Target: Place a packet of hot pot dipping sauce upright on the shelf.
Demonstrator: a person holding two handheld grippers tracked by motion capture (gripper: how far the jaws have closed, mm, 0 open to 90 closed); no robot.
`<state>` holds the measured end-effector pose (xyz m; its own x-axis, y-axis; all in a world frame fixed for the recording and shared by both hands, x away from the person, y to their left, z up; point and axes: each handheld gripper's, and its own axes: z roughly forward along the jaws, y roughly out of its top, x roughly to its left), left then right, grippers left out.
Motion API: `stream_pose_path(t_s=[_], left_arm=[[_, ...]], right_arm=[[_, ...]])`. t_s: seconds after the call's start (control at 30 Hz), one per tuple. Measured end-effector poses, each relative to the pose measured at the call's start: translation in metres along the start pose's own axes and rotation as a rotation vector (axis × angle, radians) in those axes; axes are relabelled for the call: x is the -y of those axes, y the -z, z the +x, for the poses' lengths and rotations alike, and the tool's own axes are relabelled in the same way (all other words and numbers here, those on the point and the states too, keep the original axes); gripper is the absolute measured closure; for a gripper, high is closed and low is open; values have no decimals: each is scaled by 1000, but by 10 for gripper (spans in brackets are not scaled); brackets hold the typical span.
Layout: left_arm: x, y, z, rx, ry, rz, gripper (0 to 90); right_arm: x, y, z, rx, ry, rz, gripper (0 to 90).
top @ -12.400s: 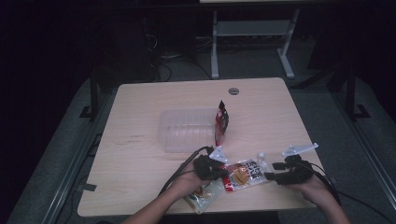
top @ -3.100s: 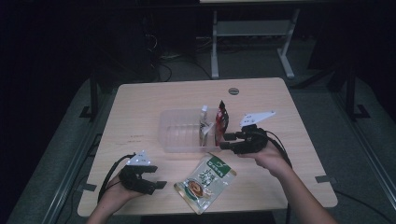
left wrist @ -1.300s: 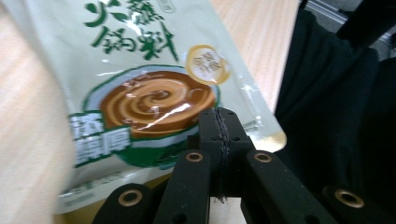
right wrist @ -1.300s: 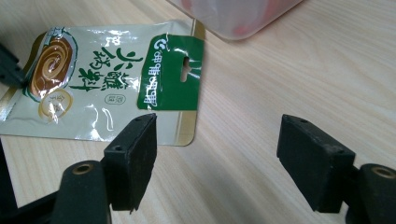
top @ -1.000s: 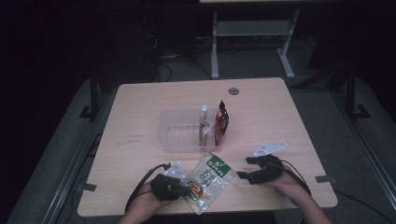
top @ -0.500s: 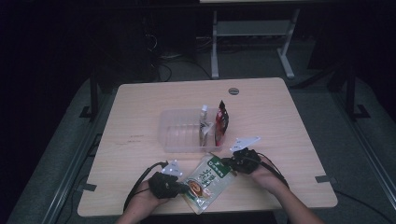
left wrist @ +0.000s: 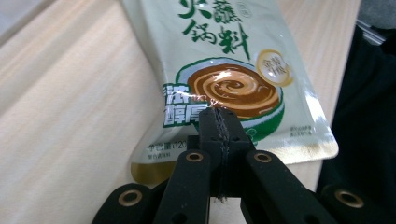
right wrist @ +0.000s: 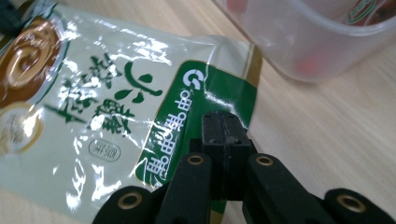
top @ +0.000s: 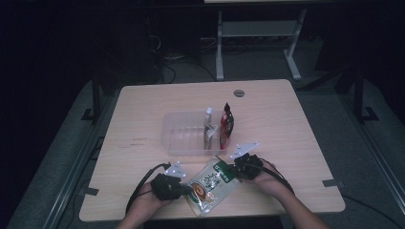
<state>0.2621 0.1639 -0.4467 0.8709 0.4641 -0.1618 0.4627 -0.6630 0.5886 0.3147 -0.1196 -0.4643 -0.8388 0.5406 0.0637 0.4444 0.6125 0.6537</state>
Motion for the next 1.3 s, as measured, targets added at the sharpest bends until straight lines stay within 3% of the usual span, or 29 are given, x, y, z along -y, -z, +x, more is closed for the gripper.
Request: stream_pose_path(t_s=[0.27,0.43,0.53,0.6,0.8,0.87,0.93,1.1,1.17,1.3], left_arm=[[-6,-2,24,-30,45,-34,895],[-11,-4,33,-48,33,-35,895],[-12,-4,33,-41,33,-46,891],[-15,-1,32,-32,22,-61,865],[-29,5,29,-28,-60,-98,656],[-33,2,31,-13,-79,-77,593],[-37,-1,33,-11,-108,-55,540],[-42,-11,35,10,-112,-39,407],[-43,-16,37,3,-114,-32,378],[-42,-23,39,6,-131,-12,359]], right_arm=[[6,8,8,-4,25,34,896],[9,12,10,-13,24,45,892],[10,13,10,-9,9,38,834],[11,18,9,-31,-20,17,750],[14,31,11,-37,-79,-41,514],[15,35,13,-25,-79,-47,467],[18,39,14,-25,-84,-50,440],[26,50,13,-17,-109,-64,411],[32,54,13,-18,-129,-71,403],[41,59,16,-18,-118,-62,394]])
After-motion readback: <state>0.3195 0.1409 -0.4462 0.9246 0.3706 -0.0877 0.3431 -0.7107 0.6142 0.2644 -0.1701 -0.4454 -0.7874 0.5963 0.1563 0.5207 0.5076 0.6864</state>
